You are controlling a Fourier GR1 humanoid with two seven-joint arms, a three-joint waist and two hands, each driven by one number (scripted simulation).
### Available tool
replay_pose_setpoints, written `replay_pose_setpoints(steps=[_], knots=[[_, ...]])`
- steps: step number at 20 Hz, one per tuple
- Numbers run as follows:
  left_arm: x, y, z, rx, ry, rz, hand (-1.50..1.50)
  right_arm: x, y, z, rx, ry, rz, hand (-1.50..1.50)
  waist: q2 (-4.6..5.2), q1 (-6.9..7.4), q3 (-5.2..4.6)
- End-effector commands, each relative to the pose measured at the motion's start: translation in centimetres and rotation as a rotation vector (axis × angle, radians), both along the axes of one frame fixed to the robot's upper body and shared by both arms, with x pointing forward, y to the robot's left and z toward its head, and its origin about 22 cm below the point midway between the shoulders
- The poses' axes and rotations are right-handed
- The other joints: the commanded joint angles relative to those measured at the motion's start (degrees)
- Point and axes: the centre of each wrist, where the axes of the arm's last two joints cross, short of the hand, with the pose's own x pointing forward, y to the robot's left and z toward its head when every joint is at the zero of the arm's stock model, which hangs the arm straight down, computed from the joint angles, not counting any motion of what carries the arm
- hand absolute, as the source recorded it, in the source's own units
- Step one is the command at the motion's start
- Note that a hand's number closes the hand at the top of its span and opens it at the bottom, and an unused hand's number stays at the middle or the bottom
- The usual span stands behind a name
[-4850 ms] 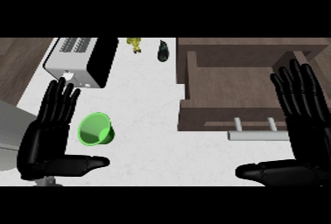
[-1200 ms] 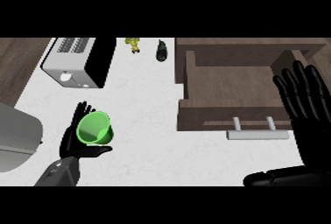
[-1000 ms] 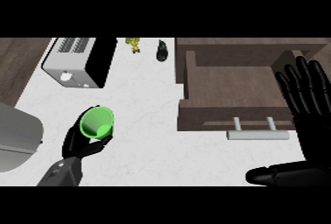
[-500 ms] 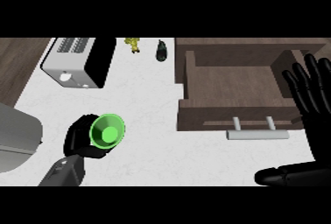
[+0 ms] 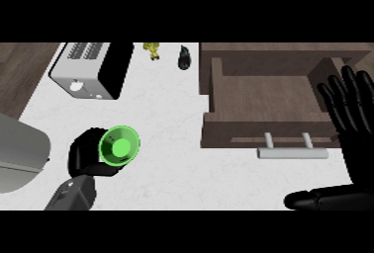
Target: Pick up the cup, place it into the drawer and close the drawer
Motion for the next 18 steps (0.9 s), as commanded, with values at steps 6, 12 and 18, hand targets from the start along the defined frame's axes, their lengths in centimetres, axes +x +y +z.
replay_pose_setpoints(steps=[6, 12, 18], knots=[[2.2, -2.6, 4.7, -0.003, -0.198, -0.141, 1.5, -0.1, 0.1, -0.1, 0.0, 0.02, -0.005, -1.5, -0.26, 0.57, 0.08], [4.6, -4.7, 12.0, 0.002, -0.225, -0.245, 1.5, -1.8, 0.0, -0.2, 0.013, 0.035, -0.004, -1.5, -0.39, 0.33, 0.08], [3.8, -9.4, 18.4, -0.039, -0.234, -0.273, 1.5, -1.4, -0.5, 0.7, 0.012, 0.004, -0.025, -1.5, -0.33, 0.29, 0.06]])
